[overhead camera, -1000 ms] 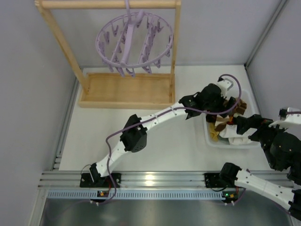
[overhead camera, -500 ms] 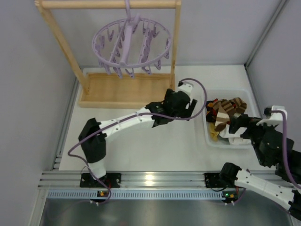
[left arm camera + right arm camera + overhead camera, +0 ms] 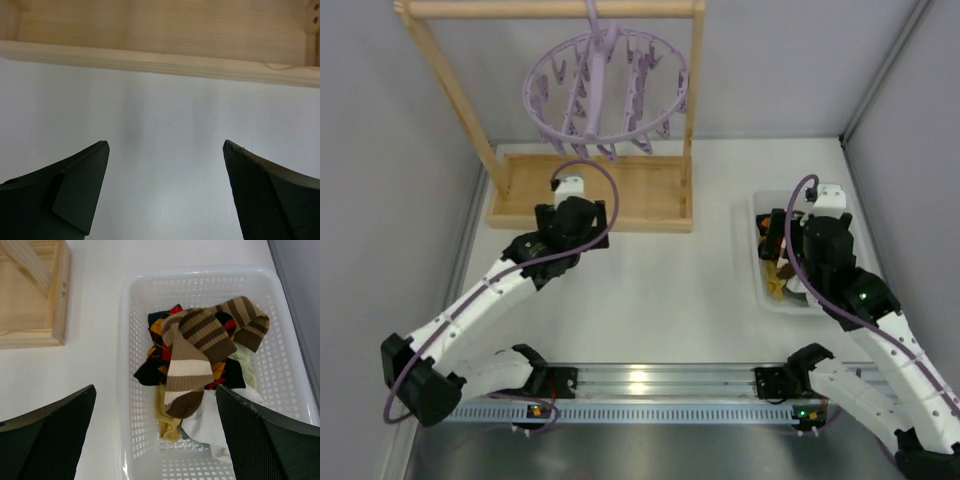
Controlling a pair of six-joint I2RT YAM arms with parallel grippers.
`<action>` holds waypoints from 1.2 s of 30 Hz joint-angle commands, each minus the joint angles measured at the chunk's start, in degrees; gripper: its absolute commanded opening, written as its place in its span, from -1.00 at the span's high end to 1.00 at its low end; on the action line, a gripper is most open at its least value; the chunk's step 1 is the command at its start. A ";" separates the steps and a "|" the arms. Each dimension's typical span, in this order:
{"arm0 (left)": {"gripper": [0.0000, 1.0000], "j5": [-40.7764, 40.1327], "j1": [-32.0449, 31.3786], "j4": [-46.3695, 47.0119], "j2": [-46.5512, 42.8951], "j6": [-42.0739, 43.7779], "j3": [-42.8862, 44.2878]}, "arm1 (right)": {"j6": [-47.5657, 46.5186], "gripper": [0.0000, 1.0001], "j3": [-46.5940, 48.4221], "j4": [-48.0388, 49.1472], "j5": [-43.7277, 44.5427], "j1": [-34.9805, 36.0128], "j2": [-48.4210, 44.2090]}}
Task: Remove the socks clipped to the hanger
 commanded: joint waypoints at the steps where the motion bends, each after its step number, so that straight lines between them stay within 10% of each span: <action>1: -0.98 1.36 8.34 -7.81 -7.88 3.46 -1.05 | -0.95 -0.99 -1.00 2.86 -13.57 -10.58 -0.83; 16: -0.98 3.82 11.80 -10.37 -40.15 9.98 -6.06 | -8.24 -0.99 4.78 -13.14 -12.15 -11.58 -21.22; 36: -0.98 3.13 11.71 -9.58 -42.18 9.27 -6.68 | -9.91 -0.99 4.44 -12.44 -12.68 -11.49 -23.07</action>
